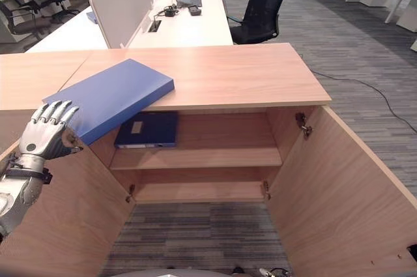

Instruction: Put the empty folder in the office cabinet

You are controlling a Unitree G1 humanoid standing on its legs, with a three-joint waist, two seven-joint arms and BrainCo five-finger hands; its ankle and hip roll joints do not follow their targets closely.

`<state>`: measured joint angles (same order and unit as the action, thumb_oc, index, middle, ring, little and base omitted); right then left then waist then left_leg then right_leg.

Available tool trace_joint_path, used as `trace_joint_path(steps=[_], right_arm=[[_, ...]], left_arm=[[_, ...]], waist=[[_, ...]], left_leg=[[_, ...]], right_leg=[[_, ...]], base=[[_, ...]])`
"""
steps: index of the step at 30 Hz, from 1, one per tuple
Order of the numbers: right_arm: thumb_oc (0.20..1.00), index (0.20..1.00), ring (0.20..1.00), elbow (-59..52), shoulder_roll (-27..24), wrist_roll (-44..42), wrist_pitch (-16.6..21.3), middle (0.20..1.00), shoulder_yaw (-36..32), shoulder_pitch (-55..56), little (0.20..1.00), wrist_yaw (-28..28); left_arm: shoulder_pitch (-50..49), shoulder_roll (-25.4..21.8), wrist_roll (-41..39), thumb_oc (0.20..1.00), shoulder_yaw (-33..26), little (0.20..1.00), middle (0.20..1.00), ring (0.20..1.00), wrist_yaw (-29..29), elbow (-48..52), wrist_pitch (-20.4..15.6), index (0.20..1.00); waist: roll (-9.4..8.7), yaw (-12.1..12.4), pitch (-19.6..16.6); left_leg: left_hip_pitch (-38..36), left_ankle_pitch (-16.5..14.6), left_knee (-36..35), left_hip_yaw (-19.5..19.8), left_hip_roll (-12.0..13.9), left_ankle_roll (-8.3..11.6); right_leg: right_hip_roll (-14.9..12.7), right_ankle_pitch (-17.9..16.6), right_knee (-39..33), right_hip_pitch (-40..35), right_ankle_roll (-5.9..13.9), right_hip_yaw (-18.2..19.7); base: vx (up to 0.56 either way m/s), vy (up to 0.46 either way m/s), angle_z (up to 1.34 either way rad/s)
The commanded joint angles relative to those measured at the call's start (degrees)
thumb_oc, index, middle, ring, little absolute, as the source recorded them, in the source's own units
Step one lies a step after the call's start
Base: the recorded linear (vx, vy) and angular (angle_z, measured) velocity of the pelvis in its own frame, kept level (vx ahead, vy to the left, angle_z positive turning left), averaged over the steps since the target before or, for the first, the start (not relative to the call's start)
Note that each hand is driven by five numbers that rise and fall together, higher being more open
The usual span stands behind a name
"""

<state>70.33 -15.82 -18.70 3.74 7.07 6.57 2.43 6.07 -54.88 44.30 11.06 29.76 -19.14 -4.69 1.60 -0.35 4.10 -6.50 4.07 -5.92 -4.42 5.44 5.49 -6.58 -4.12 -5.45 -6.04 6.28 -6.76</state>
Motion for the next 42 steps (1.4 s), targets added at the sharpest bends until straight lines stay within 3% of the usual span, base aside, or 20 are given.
trace_joint_path(steps=[1, 19, 32, 33, 34, 35, 42], right_arm=[[1.000, 1.000, 1.000, 1.56, -1.04, 0.22, 1.60, 1.000, 0.58, -4.03, 1.000, 0.79], [1.000, 1.000, 1.000, 2.18, -1.47, 0.44, 1.13, 1.000, 0.31, -4.48, 1.000, 1.28], [1.000, 1.000, 1.000, 2.25, -1.40, 0.48, 0.96, 1.000, 0.23, -4.34, 1.000, 1.20], [1.000, 1.000, 1.000, 2.32, -1.44, 0.53, 0.89, 1.000, 0.24, -4.34, 1.000, 1.17], [1.000, 1.000, 1.000, 2.32, -1.45, 0.54, 0.90, 1.000, 0.19, -4.30, 1.000, 1.18], [1.000, 1.000, 1.000, 2.26, -1.41, 0.48, 0.95, 1.000, 0.05, -4.26, 1.000, 1.16], [1.000, 1.000, 1.000, 2.25, -1.12, 0.18, 0.90, 1.000, 0.04, -4.10, 1.000, 1.24]], left_arm=[[8.67, -3.62, 1.64, 1.000, -0.61, 1.000, 1.000, 1.000, 0.53, -1.94, 0.99, 1.000], [13.94, -1.09, 2.55, 1.000, 5.01, 1.000, 1.000, 1.000, -0.15, -4.06, 1.71, 1.000], [14.66, 0.00, 2.19, 1.000, 5.39, 1.000, 1.000, 1.000, -0.22, -4.81, 1.92, 1.000], [14.72, 0.00, 2.19, 0.944, 5.46, 0.944, 0.944, 0.944, -0.26, -4.80, 1.87, 0.944], [14.69, 0.08, 2.18, 0.944, 5.47, 0.944, 0.944, 0.944, -0.29, -4.76, 1.84, 0.944], [14.49, 0.25, 2.26, 0.200, 5.39, 0.200, 0.200, 0.200, -0.17, -4.68, 1.81, 0.200], [15.04, 1.35, 0.99, 0.200, 5.48, 0.200, 0.200, 0.200, 0.12, -4.77, 1.78, 0.200]], waist=[[-0.30, -0.59, 2.91], [-0.30, -1.37, 2.91], [-0.26, -1.70, 2.84], [-0.25, -1.71, 2.81], [-0.25, -1.72, 2.82], [-0.28, -1.74, 2.77], [-0.37, -1.92, 2.64]], left_leg=[[-2.44, -6.57, 0.92, 0.71, -0.67, 1.85], [-2.79, -6.80, 0.92, 0.77, -0.80, 1.58], [-3.06, -6.95, 0.92, 0.64, -0.92, 1.50], [-3.08, -6.95, 0.92, 0.64, -0.94, 1.51], [-3.10, -6.95, 0.92, 0.64, -0.92, 1.51], [-3.10, -6.97, 0.92, 0.68, -0.91, 1.52], [-3.12, -7.02, 0.92, 0.99, -0.97, 1.45]], right_leg=[[-2.13, 3.77, 0.45, -1.30, 4.81, -0.31], [-2.39, 3.93, 0.45, -1.50, 4.85, 0.17], [-2.49, 3.97, 0.45, -1.66, 4.84, 0.72], [-2.49, 4.01, 0.45, -1.69, 4.83, 0.72], [-2.54, 4.01, 0.46, -1.70, 4.83, 0.74], [-2.58, 4.05, 0.45, -1.74, 4.84, 0.77], [-2.76, 4.11, 0.45, -1.75, 4.85, 1.04]], base=[[0.00, 0.000, 0.00], [0.00, 0.000, 0.00], [0.00, 0.000, 0.00], [0.00, 0.000, 0.00], [0.00, 0.000, 0.00], [0.00, 0.000, 0.00], [0.00, 0.000, 0.00]])
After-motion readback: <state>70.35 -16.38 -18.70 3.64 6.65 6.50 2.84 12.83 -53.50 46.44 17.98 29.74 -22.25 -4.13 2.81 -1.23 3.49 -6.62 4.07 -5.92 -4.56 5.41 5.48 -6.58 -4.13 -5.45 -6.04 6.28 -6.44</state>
